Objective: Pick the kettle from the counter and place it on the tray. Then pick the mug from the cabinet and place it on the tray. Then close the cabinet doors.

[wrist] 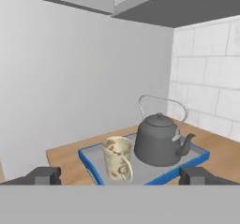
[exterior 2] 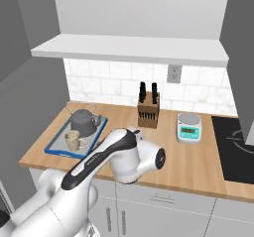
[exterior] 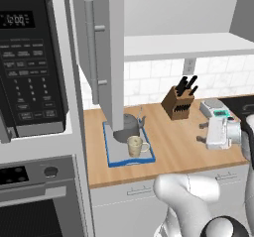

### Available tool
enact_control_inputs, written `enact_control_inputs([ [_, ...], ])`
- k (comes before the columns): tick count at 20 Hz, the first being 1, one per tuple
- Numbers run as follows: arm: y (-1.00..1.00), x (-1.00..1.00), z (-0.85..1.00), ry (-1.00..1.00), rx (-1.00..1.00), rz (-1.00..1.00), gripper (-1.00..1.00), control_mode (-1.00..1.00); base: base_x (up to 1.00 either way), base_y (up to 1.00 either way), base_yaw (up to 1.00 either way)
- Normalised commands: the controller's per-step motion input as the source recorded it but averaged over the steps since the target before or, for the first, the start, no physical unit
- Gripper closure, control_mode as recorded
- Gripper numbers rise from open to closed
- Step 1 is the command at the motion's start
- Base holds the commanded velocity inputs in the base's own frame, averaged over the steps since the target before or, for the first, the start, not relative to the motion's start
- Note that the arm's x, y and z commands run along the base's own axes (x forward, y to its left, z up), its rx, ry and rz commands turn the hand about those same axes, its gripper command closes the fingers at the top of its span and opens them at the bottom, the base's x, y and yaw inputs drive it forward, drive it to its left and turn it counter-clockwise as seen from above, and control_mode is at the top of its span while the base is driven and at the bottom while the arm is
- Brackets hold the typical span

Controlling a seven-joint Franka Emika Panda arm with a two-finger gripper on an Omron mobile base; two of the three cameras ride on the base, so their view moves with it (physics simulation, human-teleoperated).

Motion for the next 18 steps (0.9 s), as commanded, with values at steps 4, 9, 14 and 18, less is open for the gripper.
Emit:
enact_control_inputs([
  [4,-0.57,-0.27,0.41,0.01,0.08,-0.30,-1.00,-1.00,0.00,0.00,0.00],
  [9,-0.67,-0.09,0.47,0.03,0.05,-0.30,-1.00,-1.00,0.00,0.00,0.00],
  [14,-0.71,-0.03,0.51,0.07,0.01,-0.29,-1.00,-1.00,0.00,0.00,0.00],
  [18,-0.84,0.00,0.43,0.01,-0.01,-0.25,-1.00,-1.00,0.00,0.00,0.00],
])
